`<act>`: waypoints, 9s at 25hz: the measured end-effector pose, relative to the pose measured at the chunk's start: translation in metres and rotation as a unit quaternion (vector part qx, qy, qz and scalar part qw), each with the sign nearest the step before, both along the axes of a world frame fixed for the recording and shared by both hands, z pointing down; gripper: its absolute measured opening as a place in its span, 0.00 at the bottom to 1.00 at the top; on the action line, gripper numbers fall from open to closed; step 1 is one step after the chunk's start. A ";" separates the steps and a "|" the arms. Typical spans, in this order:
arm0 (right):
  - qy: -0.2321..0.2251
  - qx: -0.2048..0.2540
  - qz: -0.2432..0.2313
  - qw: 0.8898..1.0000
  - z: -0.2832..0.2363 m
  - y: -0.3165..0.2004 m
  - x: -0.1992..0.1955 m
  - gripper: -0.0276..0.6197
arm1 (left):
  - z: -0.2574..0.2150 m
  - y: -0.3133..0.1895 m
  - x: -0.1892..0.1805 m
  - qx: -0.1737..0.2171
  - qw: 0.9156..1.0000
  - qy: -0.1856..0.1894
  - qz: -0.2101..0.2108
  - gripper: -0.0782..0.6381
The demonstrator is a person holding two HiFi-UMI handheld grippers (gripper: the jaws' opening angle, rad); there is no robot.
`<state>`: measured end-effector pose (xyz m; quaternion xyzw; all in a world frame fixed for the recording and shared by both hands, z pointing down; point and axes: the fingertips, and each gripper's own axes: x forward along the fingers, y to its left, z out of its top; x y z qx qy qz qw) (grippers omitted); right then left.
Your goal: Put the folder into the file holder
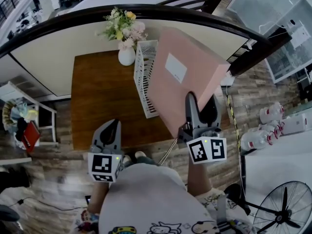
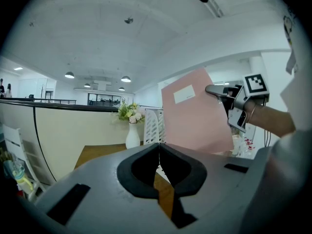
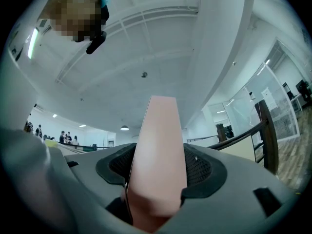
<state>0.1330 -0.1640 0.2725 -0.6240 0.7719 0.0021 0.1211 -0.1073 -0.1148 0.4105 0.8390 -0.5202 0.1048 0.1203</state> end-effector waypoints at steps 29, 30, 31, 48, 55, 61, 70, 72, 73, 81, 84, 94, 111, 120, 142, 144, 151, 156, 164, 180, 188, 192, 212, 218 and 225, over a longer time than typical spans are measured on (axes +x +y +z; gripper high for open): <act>0.062 0.099 -0.030 0.993 -0.013 -0.017 -0.029 0.49 | 0.019 -0.026 0.018 -0.031 0.999 -0.001 0.022 0.12; 0.063 0.103 -0.034 0.992 -0.014 -0.017 -0.032 0.49 | 0.019 -0.026 0.017 -0.032 0.999 -0.001 0.020 0.12; 0.064 0.105 -0.038 0.992 -0.015 -0.018 -0.034 0.49 | 0.020 -0.026 0.017 -0.033 0.999 0.000 0.019 0.12; 0.049 0.113 -0.055 0.991 0.015 -0.069 -0.049 0.49 | 0.038 -0.029 0.008 -0.060 0.998 -0.003 0.007 0.12; 0.046 0.113 -0.053 0.991 0.027 -0.077 -0.054 0.49 | 0.047 -0.036 0.003 -0.074 0.997 0.014 0.000 0.12; 0.035 0.124 -0.054 0.990 0.035 -0.082 -0.053 0.49 | 0.064 -0.041 0.011 -0.094 0.995 0.026 0.006 0.12; 0.012 0.148 -0.049 0.988 0.045 -0.088 -0.045 0.49 | 0.086 -0.045 0.039 -0.111 0.993 0.021 0.034 0.12; 0.006 0.156 -0.046 0.987 0.047 -0.089 -0.044 0.49 | 0.091 -0.043 0.043 -0.116 0.992 0.023 0.037 0.12; 0.006 0.160 -0.046 0.986 0.048 -0.090 -0.044 0.49 | 0.094 -0.042 0.045 -0.119 0.992 0.024 0.037 0.12; -0.009 0.190 -0.050 0.981 0.058 -0.097 -0.039 0.49 | 0.107 -0.041 0.052 -0.135 0.990 0.028 0.033 0.12; -0.013 0.194 -0.050 0.980 0.064 -0.099 -0.035 0.49 | 0.112 -0.042 0.056 -0.136 0.990 0.028 0.033 0.12; -0.007 0.164 -0.044 0.985 0.083 -0.096 -0.038 0.49 | 0.113 -0.047 0.058 -0.136 0.990 0.036 0.032 0.12; 0.037 0.095 -0.043 0.994 0.114 -0.055 -0.061 0.49 | 0.103 -0.042 0.044 -0.119 0.992 0.033 0.018 0.12; 0.063 0.049 -0.046 0.996 0.142 -0.046 -0.062 0.49 | 0.110 -0.026 0.044 -0.121 0.992 0.033 0.013 0.12; 0.120 -0.039 -0.060 0.990 0.189 -0.038 -0.069 0.49 | 0.104 0.003 0.050 -0.103 0.994 0.025 0.019 0.12; 0.131 -0.046 -0.065 0.988 0.191 -0.039 -0.069 0.49 | 0.100 0.003 0.051 -0.097 0.995 0.025 0.020 0.12; 0.147 -0.086 -0.085 0.982 0.195 -0.032 -0.067 0.49 | 0.080 0.005 0.049 -0.078 0.996 0.033 0.009 0.12; 0.135 -0.109 -0.087 0.981 0.188 -0.020 -0.059 0.49 | 0.062 0.006 0.047 -0.055 0.998 0.028 0.004 0.12; 0.131 -0.135 -0.096 0.977 0.167 0.003 -0.047 0.49 | 0.027 0.018 0.045 -0.020 0.999 0.031 -0.002 0.12; 0.076 -0.155 -0.166 0.971 0.121 0.059 -0.042 0.49 | -0.016 0.044 0.030 0.030 0.999 0.023 -0.017 0.12; 0.067 -0.150 -0.207 0.964 0.105 0.079 -0.056 0.32 | -0.019 0.060 0.020 0.027 0.999 0.028 -0.017 0.12; 0.073 -0.162 -0.216 0.960 0.109 0.082 -0.061 0.22 | -0.016 0.064 0.017 0.023 0.999 0.031 -0.015 0.12; 0.023 -0.210 -0.239 0.948 0.127 0.093 -0.077 0.05 | 0.007 0.079 -0.002 -0.006 0.999 0.034 -0.027 0.12; 0.020 -0.219 -0.245 0.944 0.130 0.091 -0.078 0.05 | 0.009 0.080 -0.002 -0.013 0.999 0.031 -0.027 0.12; 0.026 -0.225 -0.254 0.940 0.134 0.089 -0.082 0.04 | 0.013 0.077 0.000 -0.017 0.999 0.026 -0.025 0.12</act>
